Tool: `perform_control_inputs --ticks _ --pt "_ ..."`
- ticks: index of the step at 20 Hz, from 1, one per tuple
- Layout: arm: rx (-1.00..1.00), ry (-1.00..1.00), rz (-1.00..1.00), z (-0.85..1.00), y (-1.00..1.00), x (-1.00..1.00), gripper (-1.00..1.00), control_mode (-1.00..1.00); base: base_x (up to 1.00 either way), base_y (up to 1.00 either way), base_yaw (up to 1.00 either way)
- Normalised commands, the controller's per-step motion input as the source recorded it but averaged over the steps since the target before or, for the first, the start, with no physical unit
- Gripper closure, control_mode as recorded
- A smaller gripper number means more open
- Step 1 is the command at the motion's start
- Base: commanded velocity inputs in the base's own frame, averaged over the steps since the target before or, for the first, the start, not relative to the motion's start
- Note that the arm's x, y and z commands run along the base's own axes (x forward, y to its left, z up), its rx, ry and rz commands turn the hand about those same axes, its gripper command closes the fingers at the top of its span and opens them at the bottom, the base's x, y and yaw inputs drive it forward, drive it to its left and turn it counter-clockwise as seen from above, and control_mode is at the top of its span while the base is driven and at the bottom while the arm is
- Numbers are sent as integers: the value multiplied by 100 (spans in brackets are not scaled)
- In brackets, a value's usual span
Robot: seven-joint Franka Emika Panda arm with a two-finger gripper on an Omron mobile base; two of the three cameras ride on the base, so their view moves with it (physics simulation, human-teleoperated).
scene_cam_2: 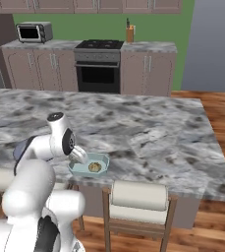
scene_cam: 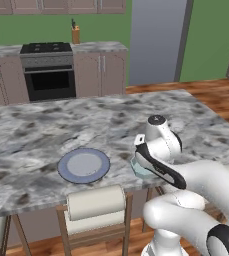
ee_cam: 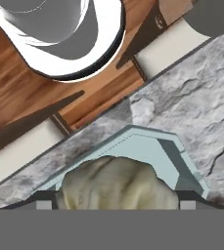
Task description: Place two dumplings into each of the tupperware containers and then place the containers in the fridge.
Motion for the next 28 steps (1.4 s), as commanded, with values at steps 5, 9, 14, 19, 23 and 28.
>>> perform_control_inputs --ticks 5,9,14,19,23,28 --pt "0 0 -4 -27 -1 21 100 -100 0 0 0" --pt "-2 0 -4 -39 0 18 100 -100 0 0 0" --pt "-1 0 -5 -29 -3 23 100 -100 0 0 0" --pt "0 0 -6 -12 -6 24 100 -100 0 0 0" --pt "0 0 -6 -9 -2 21 -100 -100 0 0 0" --pt "0 -2 -4 0 -5 4 -100 -100 0 0 0"
